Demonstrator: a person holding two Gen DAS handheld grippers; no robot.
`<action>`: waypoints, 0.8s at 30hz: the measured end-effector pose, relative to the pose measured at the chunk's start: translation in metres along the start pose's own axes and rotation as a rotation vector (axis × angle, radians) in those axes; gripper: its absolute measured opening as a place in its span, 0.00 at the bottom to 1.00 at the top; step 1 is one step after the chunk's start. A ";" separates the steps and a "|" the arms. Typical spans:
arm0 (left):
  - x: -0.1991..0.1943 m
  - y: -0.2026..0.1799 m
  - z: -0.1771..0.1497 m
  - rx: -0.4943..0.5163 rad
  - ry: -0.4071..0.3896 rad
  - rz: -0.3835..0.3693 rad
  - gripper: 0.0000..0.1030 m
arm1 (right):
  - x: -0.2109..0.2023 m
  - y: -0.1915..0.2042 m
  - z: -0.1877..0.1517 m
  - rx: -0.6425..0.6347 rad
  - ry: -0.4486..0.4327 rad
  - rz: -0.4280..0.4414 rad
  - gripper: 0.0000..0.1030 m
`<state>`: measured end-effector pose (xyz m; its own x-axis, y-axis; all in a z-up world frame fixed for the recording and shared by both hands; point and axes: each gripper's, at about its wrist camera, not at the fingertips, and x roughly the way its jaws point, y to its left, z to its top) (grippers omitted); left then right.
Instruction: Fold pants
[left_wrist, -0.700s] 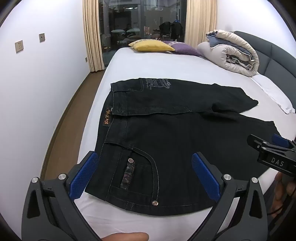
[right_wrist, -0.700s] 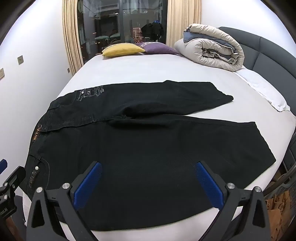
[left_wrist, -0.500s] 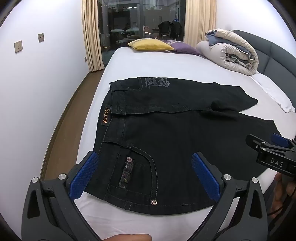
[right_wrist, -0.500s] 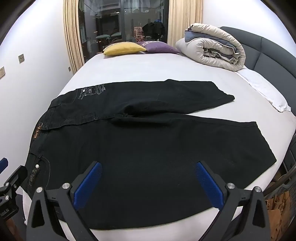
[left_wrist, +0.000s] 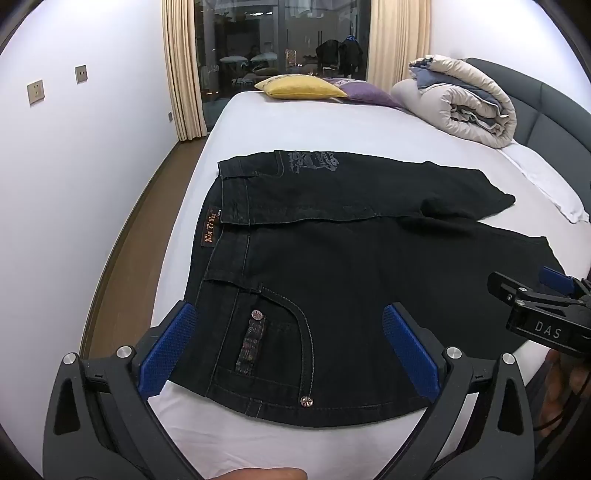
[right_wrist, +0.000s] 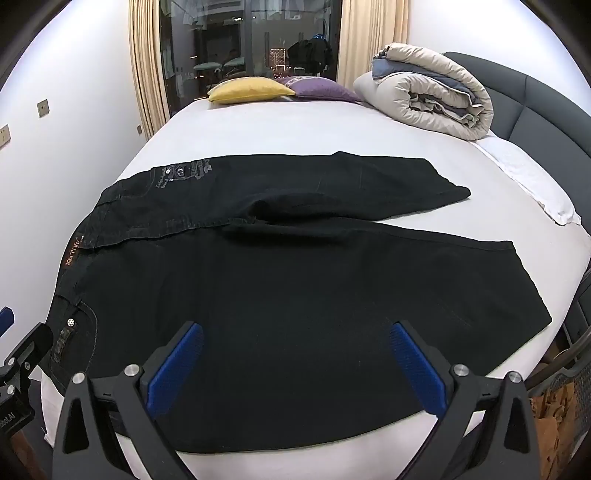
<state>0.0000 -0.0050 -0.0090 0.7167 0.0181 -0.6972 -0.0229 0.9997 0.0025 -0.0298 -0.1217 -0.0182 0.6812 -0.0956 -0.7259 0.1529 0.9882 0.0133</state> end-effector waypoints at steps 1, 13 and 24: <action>-0.001 0.000 -0.001 0.000 0.000 -0.001 1.00 | 0.000 0.000 0.000 0.000 0.001 0.000 1.00; 0.002 -0.001 -0.003 -0.002 0.002 -0.002 1.00 | 0.001 0.001 -0.001 -0.003 0.006 -0.001 1.00; 0.002 0.000 -0.007 -0.002 0.009 -0.003 1.00 | 0.001 0.002 -0.005 -0.001 0.013 0.003 1.00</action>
<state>-0.0031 -0.0051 -0.0154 0.7107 0.0151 -0.7033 -0.0223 0.9998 -0.0010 -0.0321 -0.1196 -0.0226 0.6725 -0.0909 -0.7345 0.1498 0.9886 0.0148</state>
